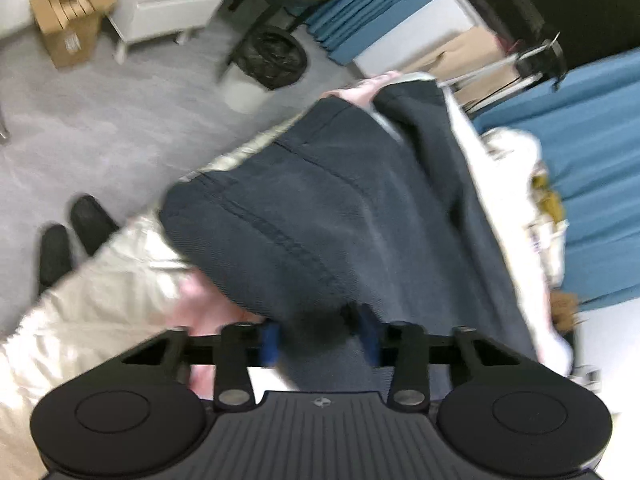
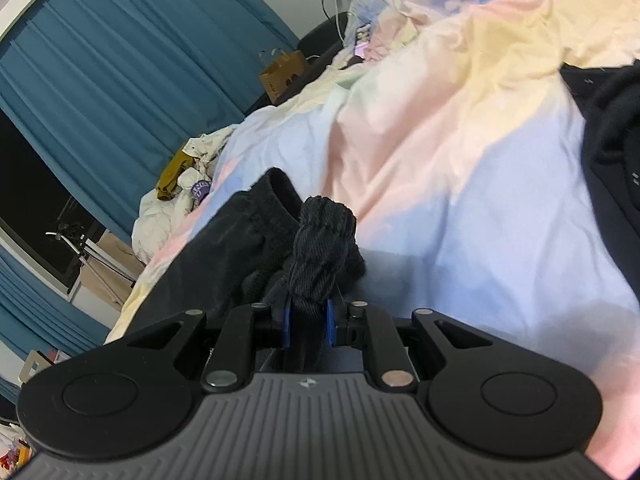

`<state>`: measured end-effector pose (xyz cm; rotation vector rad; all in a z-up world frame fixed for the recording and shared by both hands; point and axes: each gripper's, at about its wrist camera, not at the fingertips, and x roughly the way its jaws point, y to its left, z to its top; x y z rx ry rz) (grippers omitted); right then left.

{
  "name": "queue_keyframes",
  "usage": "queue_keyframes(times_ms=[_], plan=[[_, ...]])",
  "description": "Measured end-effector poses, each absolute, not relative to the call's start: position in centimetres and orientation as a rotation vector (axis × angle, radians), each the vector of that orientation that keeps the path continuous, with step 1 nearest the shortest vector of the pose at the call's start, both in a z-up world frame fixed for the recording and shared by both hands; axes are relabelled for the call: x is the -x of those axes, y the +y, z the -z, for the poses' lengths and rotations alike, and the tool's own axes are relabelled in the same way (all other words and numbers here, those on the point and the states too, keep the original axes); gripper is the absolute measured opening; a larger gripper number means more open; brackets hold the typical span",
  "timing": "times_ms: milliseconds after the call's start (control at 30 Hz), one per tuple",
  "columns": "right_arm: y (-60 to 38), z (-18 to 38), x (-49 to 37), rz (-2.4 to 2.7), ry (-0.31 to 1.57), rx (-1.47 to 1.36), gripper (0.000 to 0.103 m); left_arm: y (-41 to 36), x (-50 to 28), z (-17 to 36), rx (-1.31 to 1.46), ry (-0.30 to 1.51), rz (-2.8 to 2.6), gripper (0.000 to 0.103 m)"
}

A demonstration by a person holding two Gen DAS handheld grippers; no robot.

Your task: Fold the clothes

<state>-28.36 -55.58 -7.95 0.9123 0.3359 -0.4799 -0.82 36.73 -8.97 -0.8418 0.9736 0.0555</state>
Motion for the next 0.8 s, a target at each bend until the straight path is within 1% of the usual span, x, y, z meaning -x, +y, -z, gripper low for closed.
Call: queue_keyframes(times_ms=[133,233,367,500,567,667,800], plan=[[-55.6,6.4,26.8,0.462,0.314,-0.919,0.017,37.9,1.8,8.2,0.906,0.934,-0.062,0.003],[-55.7,4.8,25.8,0.445,0.299,-0.919,0.017,38.8,2.4,6.8,0.955,0.890,-0.031,0.002],[-56.3,2.0,24.6,0.414,0.260,-0.927,0.017,40.2,3.1,4.0,1.042,0.775,0.003,0.001],[-56.4,1.0,23.9,0.405,0.227,-0.925,0.016,40.9,1.5,2.6,1.051,0.729,0.017,0.001],[-57.0,1.1,22.6,0.402,0.221,-0.949,0.016,40.9,-1.0,2.4,1.098,0.733,0.020,0.001],[-57.8,1.4,20.6,0.397,0.212,-0.984,0.016,39.1,-6.4,0.3,1.035,0.727,0.005,0.001],[-58.9,1.7,18.0,0.390,0.199,-1.032,0.016,33.8,-15.6,-2.4,0.948,0.716,-0.037,0.001]])
